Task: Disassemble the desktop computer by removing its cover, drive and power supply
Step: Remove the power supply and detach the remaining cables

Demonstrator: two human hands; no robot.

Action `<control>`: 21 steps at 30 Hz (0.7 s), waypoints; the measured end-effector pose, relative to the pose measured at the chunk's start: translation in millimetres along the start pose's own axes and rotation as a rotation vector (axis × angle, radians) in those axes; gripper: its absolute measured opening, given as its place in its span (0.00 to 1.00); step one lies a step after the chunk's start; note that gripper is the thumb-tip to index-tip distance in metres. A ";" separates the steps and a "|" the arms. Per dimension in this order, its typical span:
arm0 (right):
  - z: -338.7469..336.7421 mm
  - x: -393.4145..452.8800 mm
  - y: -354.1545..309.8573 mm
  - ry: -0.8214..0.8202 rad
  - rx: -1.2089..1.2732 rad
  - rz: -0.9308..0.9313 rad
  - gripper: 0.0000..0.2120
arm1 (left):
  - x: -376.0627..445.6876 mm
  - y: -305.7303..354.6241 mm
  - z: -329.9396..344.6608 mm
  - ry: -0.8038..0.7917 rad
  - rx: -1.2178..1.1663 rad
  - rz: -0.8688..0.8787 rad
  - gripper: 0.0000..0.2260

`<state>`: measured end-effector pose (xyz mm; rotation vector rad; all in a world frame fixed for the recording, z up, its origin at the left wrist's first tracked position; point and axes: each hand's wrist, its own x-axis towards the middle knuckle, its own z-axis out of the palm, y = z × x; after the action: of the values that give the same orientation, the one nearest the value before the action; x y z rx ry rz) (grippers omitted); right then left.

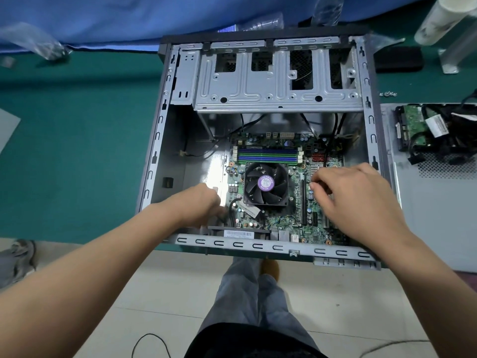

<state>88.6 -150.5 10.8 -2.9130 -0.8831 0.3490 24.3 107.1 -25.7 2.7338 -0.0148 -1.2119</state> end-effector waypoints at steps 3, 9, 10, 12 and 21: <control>0.0 0.4 -0.3 -0.002 -0.004 0.001 0.13 | 0.1 -4.2 4.5 0.008 -0.097 0.002 0.12; 0.1 1.0 -0.1 -0.007 -0.007 -0.002 0.13 | 0.0 -6.8 5.4 0.026 -0.210 0.078 0.04; -0.1 1.1 0.0 -0.010 -0.010 -0.003 0.13 | -0.3 -6.1 4.6 0.031 -0.196 0.073 0.04; -0.2 1.2 -0.1 -0.012 -0.011 -0.004 0.14 | -0.3 -3.7 4.0 0.032 -0.172 0.043 0.08; 0.2 1.1 0.4 -0.011 -0.011 -0.002 0.14 | 0.9 -3.4 3.2 0.002 -0.153 -0.022 0.13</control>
<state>89.6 -150.3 10.4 -2.9221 -0.8927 0.3612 22.4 109.9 -28.9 2.6094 0.1046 -1.1645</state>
